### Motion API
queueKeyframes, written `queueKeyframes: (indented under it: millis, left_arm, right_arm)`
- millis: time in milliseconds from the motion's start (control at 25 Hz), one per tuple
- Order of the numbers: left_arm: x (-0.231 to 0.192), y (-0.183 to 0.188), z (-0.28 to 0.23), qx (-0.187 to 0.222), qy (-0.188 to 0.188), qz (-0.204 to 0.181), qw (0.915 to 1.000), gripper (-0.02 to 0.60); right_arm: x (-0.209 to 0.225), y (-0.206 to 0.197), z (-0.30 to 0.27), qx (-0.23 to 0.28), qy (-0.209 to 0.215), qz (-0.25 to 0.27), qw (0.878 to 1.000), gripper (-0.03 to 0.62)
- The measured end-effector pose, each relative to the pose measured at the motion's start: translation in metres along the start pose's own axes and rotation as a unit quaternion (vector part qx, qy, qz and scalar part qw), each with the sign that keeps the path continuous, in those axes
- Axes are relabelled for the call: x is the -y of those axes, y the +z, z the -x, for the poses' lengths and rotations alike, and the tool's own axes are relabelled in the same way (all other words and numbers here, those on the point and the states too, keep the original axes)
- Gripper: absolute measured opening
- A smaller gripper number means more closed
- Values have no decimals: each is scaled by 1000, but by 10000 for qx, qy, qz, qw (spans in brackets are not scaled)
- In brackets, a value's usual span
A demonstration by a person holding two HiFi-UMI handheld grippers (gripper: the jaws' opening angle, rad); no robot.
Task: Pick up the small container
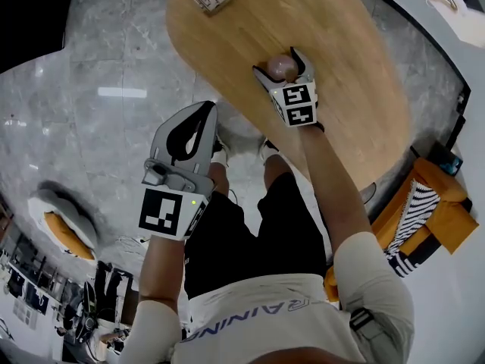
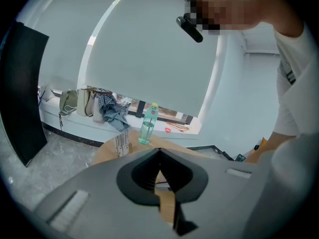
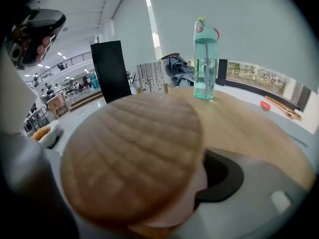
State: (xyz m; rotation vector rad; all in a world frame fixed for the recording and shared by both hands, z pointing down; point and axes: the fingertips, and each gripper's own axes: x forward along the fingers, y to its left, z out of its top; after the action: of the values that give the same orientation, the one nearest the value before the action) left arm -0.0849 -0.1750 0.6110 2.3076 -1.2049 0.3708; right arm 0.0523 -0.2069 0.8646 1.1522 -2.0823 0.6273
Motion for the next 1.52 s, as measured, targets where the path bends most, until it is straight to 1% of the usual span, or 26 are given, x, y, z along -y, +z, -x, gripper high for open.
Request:
queueKeyframes:
  millis: [40, 80, 240, 360, 480, 640, 880, 1080, 1200, 1360, 1520]
  left_arm:
    - [-1, -1, 0, -18, 10, 14, 10000, 0]
    - [-1, -2, -1, -33, 15, 25, 10000, 0]
    - [-1, -4, 0, -57, 32, 42, 10000, 0]
    - [3, 0, 4, -36, 10, 87, 10000, 0]
    - [6, 11, 8, 33, -9, 62, 10000, 0]
    - [14, 31, 18, 181, -50, -45, 9998, 0]
    - [31, 62, 39, 384, -86, -125, 9991, 0]
    - [54, 94, 63, 529, -75, -101, 9985, 0]
    - [68, 118, 78, 681, -102, -116, 9976, 0]
    - [87, 155, 96, 894, -190, -283, 9954, 0]
    - [104, 193, 118, 1090, -268, -419, 9928, 0]
  right_arm:
    - [2, 0, -1, -16, -77, 10, 10000, 443]
    - [3, -1, -1, -38, -141, 26, 9999, 436]
    - [4, 1, -4, -110, -203, -17, 9997, 431]
    - [1, 4, 2, -93, -90, -67, 9999, 430]
    - [-1, 22, 15, 98, -58, 87, 9999, 430]
    - [0, 50, 43, 292, -129, 117, 9994, 430]
    - [0, 87, 105, 484, -180, 10, 9987, 431]
    - [-7, 119, 171, 694, -181, -88, 9974, 431]
    - [-16, 140, 214, 810, -154, -105, 9965, 431]
    - [-24, 175, 271, 1037, -130, -87, 9945, 433]
    - [-24, 214, 334, 1324, -213, -17, 9910, 433]
